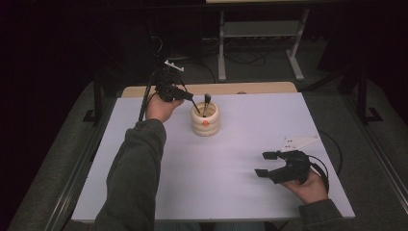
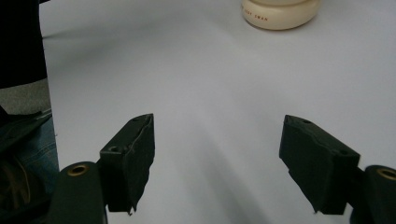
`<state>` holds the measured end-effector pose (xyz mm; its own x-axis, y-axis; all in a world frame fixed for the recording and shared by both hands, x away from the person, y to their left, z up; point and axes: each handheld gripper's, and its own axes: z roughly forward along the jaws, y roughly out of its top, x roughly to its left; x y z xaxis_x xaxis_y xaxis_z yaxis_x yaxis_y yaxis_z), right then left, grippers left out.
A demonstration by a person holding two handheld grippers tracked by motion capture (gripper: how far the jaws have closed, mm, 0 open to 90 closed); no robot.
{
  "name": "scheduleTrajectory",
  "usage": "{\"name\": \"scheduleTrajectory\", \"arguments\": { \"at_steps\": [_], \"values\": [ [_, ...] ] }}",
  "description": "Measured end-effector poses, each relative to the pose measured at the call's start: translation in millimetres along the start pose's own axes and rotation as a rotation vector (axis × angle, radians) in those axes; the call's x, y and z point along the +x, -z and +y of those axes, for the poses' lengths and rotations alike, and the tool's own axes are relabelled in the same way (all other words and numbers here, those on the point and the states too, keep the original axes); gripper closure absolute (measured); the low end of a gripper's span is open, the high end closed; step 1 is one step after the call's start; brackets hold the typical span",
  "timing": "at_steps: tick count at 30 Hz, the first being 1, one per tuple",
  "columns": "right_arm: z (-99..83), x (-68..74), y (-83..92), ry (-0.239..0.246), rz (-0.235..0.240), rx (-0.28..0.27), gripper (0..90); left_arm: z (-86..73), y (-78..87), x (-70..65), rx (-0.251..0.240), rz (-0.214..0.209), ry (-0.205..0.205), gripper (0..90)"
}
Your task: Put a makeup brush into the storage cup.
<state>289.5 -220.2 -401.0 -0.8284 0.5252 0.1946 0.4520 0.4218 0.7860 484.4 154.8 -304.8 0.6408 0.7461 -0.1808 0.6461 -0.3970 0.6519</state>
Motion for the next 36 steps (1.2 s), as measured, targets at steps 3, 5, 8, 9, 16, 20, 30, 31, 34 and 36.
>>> {"name": "scheduleTrajectory", "arguments": {
  "at_steps": [3, 5, 8, 9, 16, 20, 30, 31, 34, 36],
  "values": [
    [0.1, 0.1, 0.0, 0.004, 0.002, 0.002, 25.7, -1.3, -1.5, 0.3, 0.0, 0.004, 0.003, 84.8],
    [0.0, 0.1, -0.4, 0.011, 0.002, 0.002, 25.7, -1.6, -2.2, 0.0, -0.002, 0.003, 0.006, 84.8],
    [0.0, 0.2, -1.1, 0.007, 0.003, 0.001, 25.7, -2.4, -3.7, -0.7, -0.008, 0.007, 0.011, 84.8],
    [0.0, 0.2, -1.2, 0.009, 0.003, 0.0, 25.7, -2.9, -4.7, -1.0, -0.006, 0.006, 0.016, 84.7],
    [-0.2, -0.1, -0.7, 0.01, 0.004, 0.0, 25.7, -7.2, -10.0, 0.5, 0.019, 0.014, 0.018, 84.1],
    [-0.2, -0.2, -0.8, 0.013, 0.005, -0.001, 25.7, -9.6, -9.9, 1.6, 0.024, 0.024, 0.019, 78.3],
    [0.0, 0.5, -1.6, 0.018, 0.006, 0.003, 25.7, -14.7, -5.8, 1.7, 0.029, -0.009, 0.006, 59.5],
    [0.0, 0.4, -1.4, 0.017, 0.005, 0.001, 25.7, -15.5, -5.3, 0.7, 0.029, -0.009, 0.006, 57.8],
    [-0.3, 0.0, -1.1, 0.015, 0.004, -0.002, 25.7, -18.8, -3.2, 0.5, 0.03, -0.011, -0.007, 51.8],
    [0.0, 0.1, -1.3, 0.017, 0.005, 0.001, 25.7, -20.9, -2.3, 0.9, 0.029, -0.007, -0.011, 51.2]
  ]
}}
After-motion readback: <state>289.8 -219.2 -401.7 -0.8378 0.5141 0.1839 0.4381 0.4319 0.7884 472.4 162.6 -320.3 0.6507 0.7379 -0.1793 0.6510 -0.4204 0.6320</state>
